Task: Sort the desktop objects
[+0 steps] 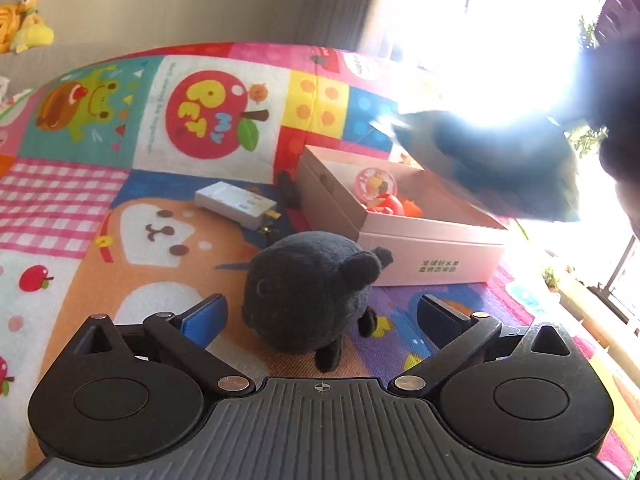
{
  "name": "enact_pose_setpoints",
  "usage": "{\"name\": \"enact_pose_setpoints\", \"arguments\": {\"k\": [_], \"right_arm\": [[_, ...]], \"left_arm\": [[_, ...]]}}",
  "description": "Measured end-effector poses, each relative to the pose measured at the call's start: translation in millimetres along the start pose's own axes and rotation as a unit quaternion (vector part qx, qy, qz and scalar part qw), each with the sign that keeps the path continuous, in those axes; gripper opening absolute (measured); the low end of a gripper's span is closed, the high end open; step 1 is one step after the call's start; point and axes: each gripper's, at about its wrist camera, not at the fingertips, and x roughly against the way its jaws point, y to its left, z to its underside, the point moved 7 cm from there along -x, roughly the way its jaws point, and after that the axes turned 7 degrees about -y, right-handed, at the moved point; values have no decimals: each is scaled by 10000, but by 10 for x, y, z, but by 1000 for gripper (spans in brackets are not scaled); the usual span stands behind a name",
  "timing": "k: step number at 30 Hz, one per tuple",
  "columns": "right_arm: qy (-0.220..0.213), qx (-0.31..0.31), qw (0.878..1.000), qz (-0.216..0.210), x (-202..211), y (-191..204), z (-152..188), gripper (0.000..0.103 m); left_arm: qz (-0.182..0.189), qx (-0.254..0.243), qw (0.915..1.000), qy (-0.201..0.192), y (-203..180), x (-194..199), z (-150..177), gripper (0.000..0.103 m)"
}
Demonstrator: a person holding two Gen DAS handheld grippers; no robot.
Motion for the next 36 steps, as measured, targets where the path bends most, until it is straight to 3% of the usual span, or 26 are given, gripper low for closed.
{"name": "enact_pose_setpoints", "arguments": {"k": [8,11,14,20,25,31,36], "right_arm": [[-13,208,9937,1104,122,-397,914,53],[-7,25,9935,1140,103,-477,1109,55],[-171,-186,9940,1064,161,-509,1214,72],[-408,-242,9924,1136,313,-528,1370,90],[-395,-330,9910,1232,366,-570,1539,98],[-281,-476,9901,1293,280,-584,1736,99],[-337,-146,9907,1314,251,-450,1781,103]], "left_arm": [[53,286,9991,296,-41,-25,71,103],[86,284,9984,474,-127,-32,139,103],[144,139,9980,595,-257,-22,186,103],[480,-278,9948,853,-636,-7,299,103],[432,-456,9937,926,-770,-15,331,103],[255,-548,9953,763,-803,12,175,103],[33,-603,9951,784,-784,-25,166,103]]}}
